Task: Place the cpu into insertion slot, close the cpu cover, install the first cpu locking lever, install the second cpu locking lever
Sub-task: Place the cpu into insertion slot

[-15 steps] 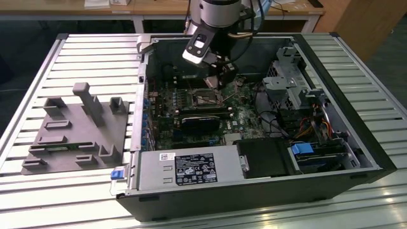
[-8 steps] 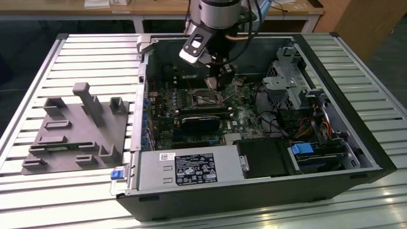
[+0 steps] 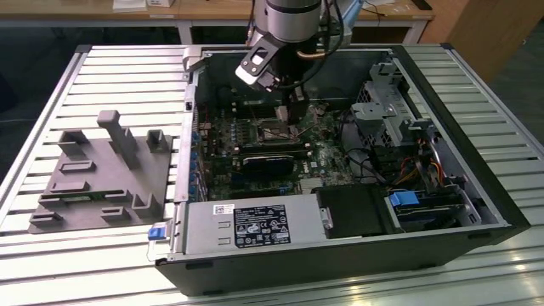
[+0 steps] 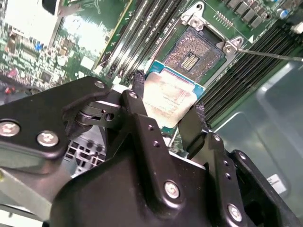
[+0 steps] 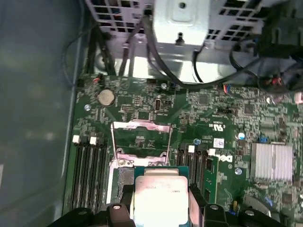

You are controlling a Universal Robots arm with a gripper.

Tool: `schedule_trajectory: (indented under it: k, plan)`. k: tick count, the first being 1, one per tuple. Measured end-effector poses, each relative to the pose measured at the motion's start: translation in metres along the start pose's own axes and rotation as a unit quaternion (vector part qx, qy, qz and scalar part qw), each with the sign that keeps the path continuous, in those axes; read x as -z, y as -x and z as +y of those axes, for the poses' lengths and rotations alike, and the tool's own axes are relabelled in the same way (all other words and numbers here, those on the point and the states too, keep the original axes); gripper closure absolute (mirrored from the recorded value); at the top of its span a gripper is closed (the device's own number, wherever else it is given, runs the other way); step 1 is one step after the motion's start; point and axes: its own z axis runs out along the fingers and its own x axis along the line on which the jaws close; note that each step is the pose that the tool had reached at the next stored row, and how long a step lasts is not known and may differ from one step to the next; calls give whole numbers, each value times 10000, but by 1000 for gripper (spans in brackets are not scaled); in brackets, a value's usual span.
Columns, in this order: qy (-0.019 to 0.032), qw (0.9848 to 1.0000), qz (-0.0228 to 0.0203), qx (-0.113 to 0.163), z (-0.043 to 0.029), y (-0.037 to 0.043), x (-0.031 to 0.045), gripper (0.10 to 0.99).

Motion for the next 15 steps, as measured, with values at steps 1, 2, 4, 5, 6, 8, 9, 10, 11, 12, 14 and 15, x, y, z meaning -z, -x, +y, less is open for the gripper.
schedule_trajectory:
  k: [1,2,4,5,6,8,9,10,11,12,14,15]
  plan:
    - [1,10000,-5,-54,-3,-2,-8,553]
    - [1,10000,-9,-93,-7,-6,-18,553]
    - [3,9999,-12,-131,-23,-23,-42,553]
    - [3,9999,-13,-137,-31,-31,-56,553]
    - [3,9999,-13,-140,-40,-38,-71,553]
    - [2,9999,-13,-141,-57,-52,-101,553]
    - [2,9999,-13,-141,-64,-57,-116,553]
    - [2,9999,-13,-141,-69,-59,-131,553]
    - [2,9999,-13,-140,-74,-60,-147,553]
    - [2,9999,-13,-141,-79,-61,-161,553]
    - [2,9999,-13,-140,-92,-64,-188,553]
    - [2,9999,-14,-140,-99,-66,-200,553]
